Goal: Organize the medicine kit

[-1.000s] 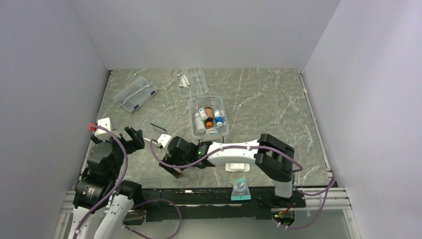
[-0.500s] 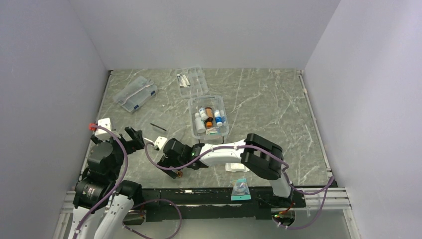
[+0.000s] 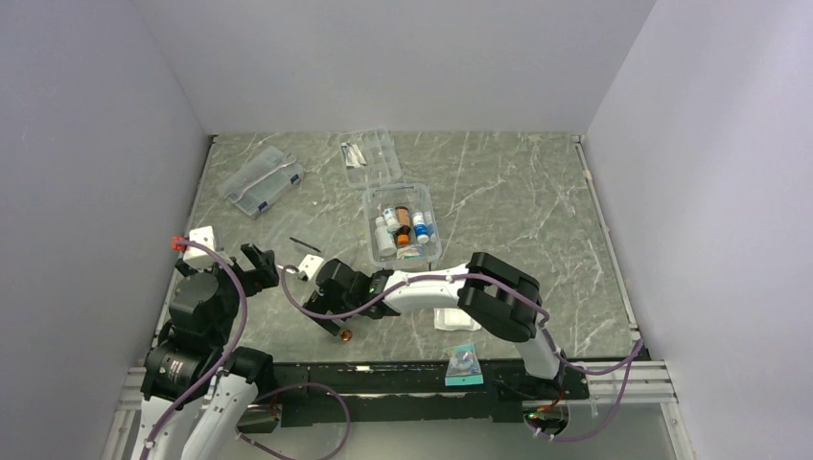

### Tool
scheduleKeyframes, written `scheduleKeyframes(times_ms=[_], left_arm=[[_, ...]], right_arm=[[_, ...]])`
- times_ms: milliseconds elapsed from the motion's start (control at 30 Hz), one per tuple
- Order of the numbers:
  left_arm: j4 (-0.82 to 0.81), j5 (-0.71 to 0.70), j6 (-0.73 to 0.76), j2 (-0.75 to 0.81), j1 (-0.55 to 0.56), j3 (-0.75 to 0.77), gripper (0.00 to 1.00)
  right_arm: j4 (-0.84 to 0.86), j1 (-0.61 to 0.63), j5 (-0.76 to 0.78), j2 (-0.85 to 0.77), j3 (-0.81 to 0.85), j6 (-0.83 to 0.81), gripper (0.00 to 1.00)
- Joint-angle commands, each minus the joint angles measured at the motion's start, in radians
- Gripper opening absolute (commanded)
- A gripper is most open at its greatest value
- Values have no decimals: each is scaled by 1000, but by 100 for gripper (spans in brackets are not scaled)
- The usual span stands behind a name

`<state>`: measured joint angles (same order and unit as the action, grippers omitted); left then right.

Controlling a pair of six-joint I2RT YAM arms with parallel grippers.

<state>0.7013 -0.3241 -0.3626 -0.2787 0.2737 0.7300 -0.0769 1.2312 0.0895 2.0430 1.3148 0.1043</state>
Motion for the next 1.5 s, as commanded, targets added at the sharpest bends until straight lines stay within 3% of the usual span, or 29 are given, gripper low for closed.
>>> scheduleKeyframes(times_ms=[0, 400, 700, 933, 1467], left_arm=[[-20, -7, -12, -13, -1, 29, 99], [-23, -3, -9, -21, -1, 29, 99], [-25, -1, -10, -24, -1, 29, 99], [-23, 2, -10, -25, -1, 29, 99], [-25, 0, -11, -21, -1, 28, 99]], right_arm=[[53, -9, -40, 32, 41, -18, 100], [46, -13, -83, 59, 54, -29, 93], [33, -14, -76, 52, 49, -25, 78], [20, -13, -82, 51, 54, -16, 59], [23, -3, -75, -144, -47, 14, 51]])
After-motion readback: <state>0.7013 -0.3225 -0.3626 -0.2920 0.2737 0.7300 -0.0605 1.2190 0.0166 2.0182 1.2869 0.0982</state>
